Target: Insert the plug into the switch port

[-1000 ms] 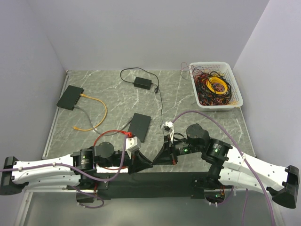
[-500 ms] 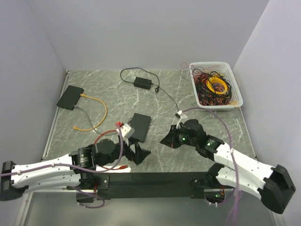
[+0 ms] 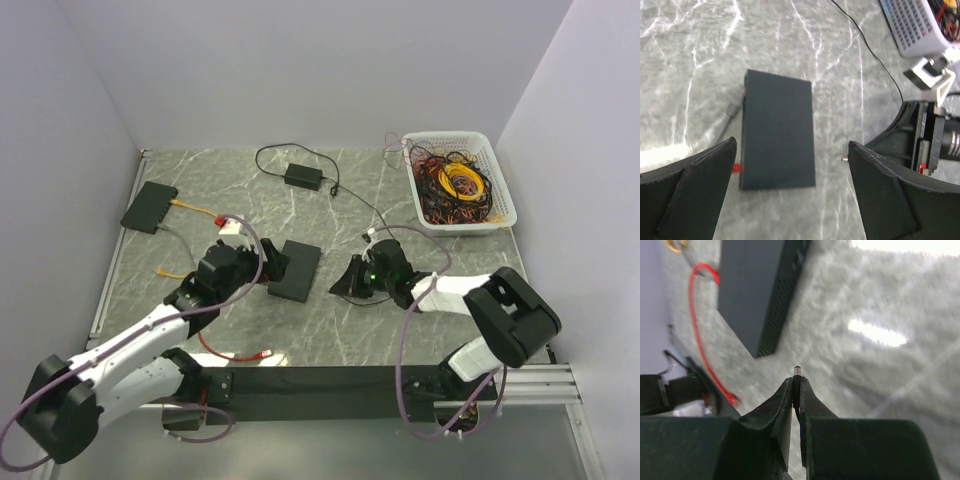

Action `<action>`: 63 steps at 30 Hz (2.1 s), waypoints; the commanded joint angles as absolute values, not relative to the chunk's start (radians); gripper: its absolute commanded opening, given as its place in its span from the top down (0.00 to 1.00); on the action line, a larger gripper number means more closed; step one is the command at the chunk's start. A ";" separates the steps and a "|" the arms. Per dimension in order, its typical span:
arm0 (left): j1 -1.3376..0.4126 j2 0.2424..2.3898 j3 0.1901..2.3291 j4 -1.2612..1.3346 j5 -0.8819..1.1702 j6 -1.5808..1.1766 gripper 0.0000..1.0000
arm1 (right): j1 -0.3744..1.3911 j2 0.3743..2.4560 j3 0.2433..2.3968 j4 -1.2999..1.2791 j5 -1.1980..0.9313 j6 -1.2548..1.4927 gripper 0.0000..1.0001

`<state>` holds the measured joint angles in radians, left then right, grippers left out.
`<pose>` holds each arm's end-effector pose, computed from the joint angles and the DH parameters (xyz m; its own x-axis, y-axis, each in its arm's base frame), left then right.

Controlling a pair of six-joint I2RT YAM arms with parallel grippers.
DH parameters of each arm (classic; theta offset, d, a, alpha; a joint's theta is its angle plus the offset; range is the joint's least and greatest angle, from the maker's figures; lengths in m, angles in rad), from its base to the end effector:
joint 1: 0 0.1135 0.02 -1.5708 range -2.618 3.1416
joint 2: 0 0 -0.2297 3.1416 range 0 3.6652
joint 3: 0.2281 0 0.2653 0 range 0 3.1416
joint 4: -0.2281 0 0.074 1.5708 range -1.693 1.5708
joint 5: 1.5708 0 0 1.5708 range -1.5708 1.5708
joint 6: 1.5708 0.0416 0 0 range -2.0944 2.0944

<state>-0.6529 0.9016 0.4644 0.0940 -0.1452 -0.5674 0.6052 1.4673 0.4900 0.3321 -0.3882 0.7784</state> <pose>0.1986 -0.1443 0.1998 -0.4903 -0.2945 -0.8203 0.2720 0.8425 -0.4650 0.2217 0.1725 0.0936 -0.8965 0.1701 -0.4091 -0.2048 0.6597 0.7231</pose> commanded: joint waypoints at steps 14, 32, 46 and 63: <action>-0.380 1.288 0.426 0.600 0.301 -0.647 0.25 | 0.483 1.686 0.584 0.696 -0.520 0.848 1.00; -0.380 1.519 0.503 0.730 0.324 -0.644 0.28 | 0.477 1.864 0.684 0.753 -0.480 0.871 1.00; -0.380 1.618 0.537 0.767 0.339 -0.640 0.30 | 0.479 1.911 0.687 0.833 -0.457 0.902 1.00; -0.379 1.681 0.564 0.779 0.347 -0.635 0.31 | 0.474 1.882 0.677 0.865 -0.457 0.920 1.00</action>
